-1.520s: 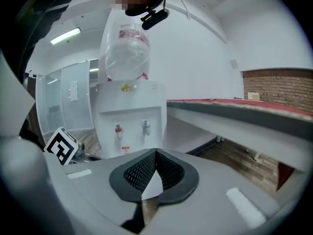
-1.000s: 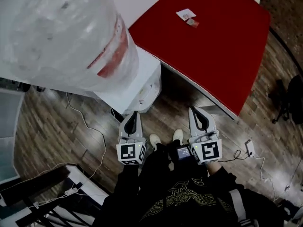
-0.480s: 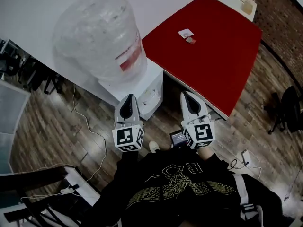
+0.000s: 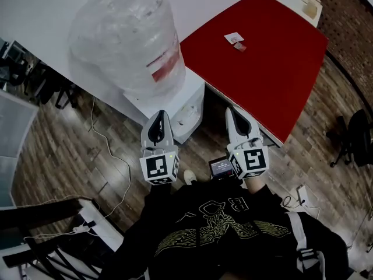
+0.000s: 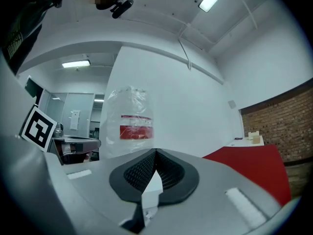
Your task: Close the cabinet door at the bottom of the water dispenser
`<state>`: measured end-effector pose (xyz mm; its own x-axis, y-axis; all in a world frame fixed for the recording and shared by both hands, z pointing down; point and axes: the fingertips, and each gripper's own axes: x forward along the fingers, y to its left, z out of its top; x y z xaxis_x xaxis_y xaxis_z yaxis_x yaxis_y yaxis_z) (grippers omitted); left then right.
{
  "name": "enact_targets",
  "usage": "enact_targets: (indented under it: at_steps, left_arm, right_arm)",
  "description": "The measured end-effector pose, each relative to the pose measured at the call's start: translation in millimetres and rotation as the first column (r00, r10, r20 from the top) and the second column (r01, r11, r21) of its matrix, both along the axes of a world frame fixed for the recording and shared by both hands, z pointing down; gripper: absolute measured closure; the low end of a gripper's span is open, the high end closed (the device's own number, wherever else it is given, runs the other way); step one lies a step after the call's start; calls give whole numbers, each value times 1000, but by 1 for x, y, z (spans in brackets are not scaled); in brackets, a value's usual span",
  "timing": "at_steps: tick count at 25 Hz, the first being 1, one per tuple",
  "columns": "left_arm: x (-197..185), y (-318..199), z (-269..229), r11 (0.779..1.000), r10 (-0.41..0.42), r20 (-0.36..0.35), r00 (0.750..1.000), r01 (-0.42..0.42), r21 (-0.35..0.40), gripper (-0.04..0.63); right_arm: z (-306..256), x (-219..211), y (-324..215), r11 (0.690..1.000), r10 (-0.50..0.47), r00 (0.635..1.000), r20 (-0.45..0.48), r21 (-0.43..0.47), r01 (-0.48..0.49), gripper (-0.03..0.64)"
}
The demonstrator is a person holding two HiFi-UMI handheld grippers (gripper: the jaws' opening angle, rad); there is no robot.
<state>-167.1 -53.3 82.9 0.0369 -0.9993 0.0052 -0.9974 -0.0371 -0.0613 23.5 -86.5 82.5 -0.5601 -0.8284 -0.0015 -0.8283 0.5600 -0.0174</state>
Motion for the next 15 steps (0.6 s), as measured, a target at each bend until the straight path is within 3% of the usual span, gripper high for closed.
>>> enact_targets:
  at_steps: [15]
  left_arm:
    - [8, -4, 2, 1000, 20, 16, 1000, -20, -8, 588]
  right_arm:
    - [1, 4, 0, 1000, 20, 1000, -18, 9, -20, 618]
